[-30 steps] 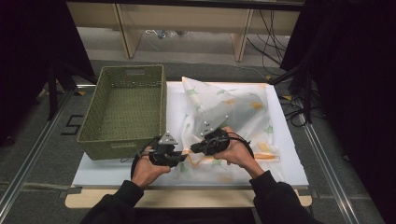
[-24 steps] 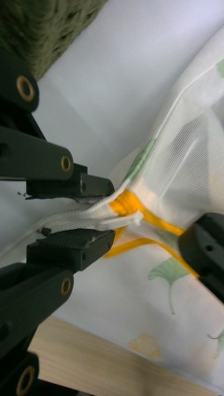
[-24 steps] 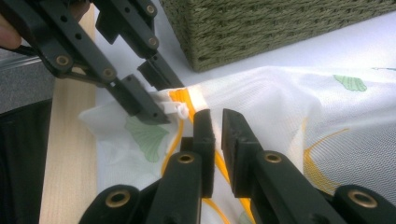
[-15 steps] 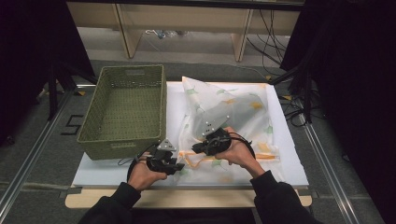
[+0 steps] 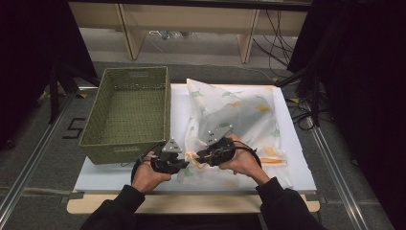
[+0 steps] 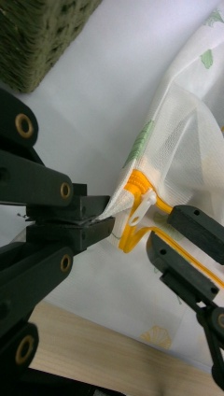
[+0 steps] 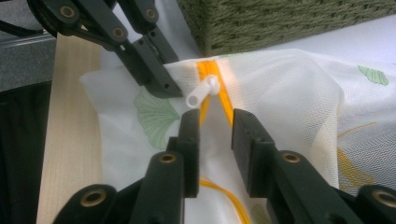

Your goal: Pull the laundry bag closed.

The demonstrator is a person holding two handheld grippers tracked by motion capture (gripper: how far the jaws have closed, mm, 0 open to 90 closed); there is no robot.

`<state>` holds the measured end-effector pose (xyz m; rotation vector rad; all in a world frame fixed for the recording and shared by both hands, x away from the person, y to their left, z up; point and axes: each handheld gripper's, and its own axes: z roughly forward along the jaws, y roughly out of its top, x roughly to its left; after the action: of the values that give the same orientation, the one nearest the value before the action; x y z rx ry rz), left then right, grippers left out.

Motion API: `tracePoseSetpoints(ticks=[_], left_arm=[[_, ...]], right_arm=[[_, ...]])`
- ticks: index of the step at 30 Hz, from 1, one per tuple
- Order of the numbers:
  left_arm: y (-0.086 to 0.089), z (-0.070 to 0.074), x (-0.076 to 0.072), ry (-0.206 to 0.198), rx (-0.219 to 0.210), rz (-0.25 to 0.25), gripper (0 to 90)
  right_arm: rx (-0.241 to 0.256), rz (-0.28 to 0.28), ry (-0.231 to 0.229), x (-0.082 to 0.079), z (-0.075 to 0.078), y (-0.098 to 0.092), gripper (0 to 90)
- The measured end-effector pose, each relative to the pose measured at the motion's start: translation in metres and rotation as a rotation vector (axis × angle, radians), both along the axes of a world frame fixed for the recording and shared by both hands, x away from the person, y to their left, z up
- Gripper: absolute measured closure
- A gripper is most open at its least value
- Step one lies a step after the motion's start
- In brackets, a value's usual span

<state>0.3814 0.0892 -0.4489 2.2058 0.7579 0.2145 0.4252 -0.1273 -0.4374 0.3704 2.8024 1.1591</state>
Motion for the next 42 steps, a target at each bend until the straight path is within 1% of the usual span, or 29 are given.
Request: tracePoseSetpoints(ticks=[1,2,4,5,7,8,9,12,13,14,15,16,17,20,21,23,24,25,26,27,29,30,31,32,36,39,42], left_arm=[[-0.002,0.001,0.001,-0.007,0.005,-0.008,88.0],[-0.002,0.001,0.001,-0.006,-0.001,-0.002,88.0],[-0.003,0.001,0.001,-0.004,-0.006,0.001,88.0],[-0.004,0.003,0.002,-0.007,-0.007,-0.001,88.0],[-0.004,0.003,0.002,-0.009,-0.004,0.000,88.0],[-0.005,0.003,0.001,-0.011,-0.003,-0.009,88.0],[-0.005,0.003,0.002,-0.010,-0.003,-0.014,88.0],[-0.007,0.002,0.002,-0.002,-0.007,-0.015,88.0],[-0.007,0.002,0.002,-0.006,-0.001,-0.017,88.0],[-0.007,0.002,0.002,-0.004,-0.003,-0.019,88.0],[-0.007,0.002,0.003,-0.006,0.005,-0.023,88.0],[-0.007,0.002,0.003,-0.006,0.005,-0.023,87.9],[-0.008,0.002,0.002,-0.004,-0.002,-0.020,87.9],[-0.008,0.002,0.002,-0.006,-0.002,-0.022,87.8],[-0.008,0.002,0.002,-0.006,-0.002,-0.023,87.9],[-0.008,0.001,0.001,-0.003,-0.001,-0.019,87.8],[-0.008,0.001,0.001,-0.003,-0.001,-0.019,87.8],[-0.009,0.001,0.001,-0.001,-0.006,-0.033,87.8],[-0.009,0.001,0.001,-0.001,-0.006,-0.033,87.8],[-0.010,0.001,0.001,-0.002,-0.002,-0.024,87.8],[-0.010,0.001,0.001,-0.002,-0.002,-0.024,87.7],[-0.009,0.001,0.001,-0.005,-0.003,-0.032,87.7],[-0.009,0.001,0.001,-0.004,-0.004,-0.035,87.7],[-0.009,0.000,0.001,0.002,-0.008,-0.025,87.8],[-0.010,0.001,0.001,-0.004,0.000,-0.026,87.7],[-0.010,0.001,0.000,0.003,-0.004,-0.019,87.6],[-0.010,0.001,0.000,0.002,-0.002,-0.020,87.6]], right_arm=[[-0.004,0.019,-0.026,-0.001,0.000,0.000,72.5],[-0.010,0.008,-0.021,-0.003,0.000,0.000,71.6],[-0.015,0.009,-0.027,-0.004,0.000,0.001,71.0],[-0.032,0.025,-0.054,-0.005,-0.002,0.003,69.5],[-0.037,0.002,-0.050,-0.007,-0.003,0.004,69.3],[-0.037,0.002,-0.050,-0.007,-0.003,0.004,69.3],[-0.038,0.002,-0.064,-0.007,-0.003,0.005,69.3],[-0.029,-0.013,-0.082,-0.006,-0.002,0.005,69.2],[-0.027,-0.010,-0.106,-0.005,-0.002,0.005,69.2],[-0.019,-0.019,-0.091,-0.005,-0.002,0.005,69.3],[-0.016,-0.018,-0.090,-0.005,-0.002,0.005,69.4],[-0.015,-0.008,-0.101,-0.004,-0.002,0.005,69.7],[-0.010,-0.008,-0.103,-0.004,-0.002,0.005,70.3],[-0.007,0.000,-0.101,-0.004,-0.002,0.005,72.7],[-0.009,0.002,-0.100,-0.003,-0.002,0.005,73.0],[-0.006,-0.007,-0.083,-0.003,-0.003,0.005,73.3],[-0.001,-0.009,-0.081,-0.003,-0.003,0.005,74.5],[0.006,-0.007,-0.083,-0.003,-0.003,0.005,76.1],[0.006,-0.007,-0.083,-0.003,-0.003,0.005,76.1],[0.014,-0.003,-0.078,-0.002,-0.003,0.004,79.2],[0.021,-0.005,-0.076,-0.001,-0.003,0.004,79.6],[0.025,0.009,-0.089,0.001,-0.003,0.003,80.3],[0.032,-0.011,-0.069,0.000,-0.002,0.002,81.0],[0.041,-0.013,-0.065,0.001,-0.002,0.001,81.8],[0.078,-0.001,-0.031,0.004,-0.003,-0.001,86.5],[0.091,-0.005,-0.028,0.005,-0.003,-0.001,89.2],[0.093,-0.004,-0.024,0.005,-0.003,-0.001,89.5]])
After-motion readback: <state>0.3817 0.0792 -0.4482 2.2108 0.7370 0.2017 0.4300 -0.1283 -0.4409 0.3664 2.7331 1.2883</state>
